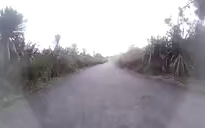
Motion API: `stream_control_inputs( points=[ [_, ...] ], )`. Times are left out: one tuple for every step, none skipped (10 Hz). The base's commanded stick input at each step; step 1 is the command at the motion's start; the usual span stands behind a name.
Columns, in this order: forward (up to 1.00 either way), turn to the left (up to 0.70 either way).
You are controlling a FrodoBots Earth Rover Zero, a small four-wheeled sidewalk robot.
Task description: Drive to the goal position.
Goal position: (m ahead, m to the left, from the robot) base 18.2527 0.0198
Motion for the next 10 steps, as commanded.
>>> stream_control_inputs(
  points=[
    [0.85, 0.0],
    [0.85, 0.0],
    [0.85, 0.0],
    [0.85, 0.0],
    [0.85, 0.0],
    [0.85, 0.0],
    [0.85, 0.0],
    [0.85, 0.0],
    [0.85, -0.04],
    [0.85, -0.08]
  ],
)
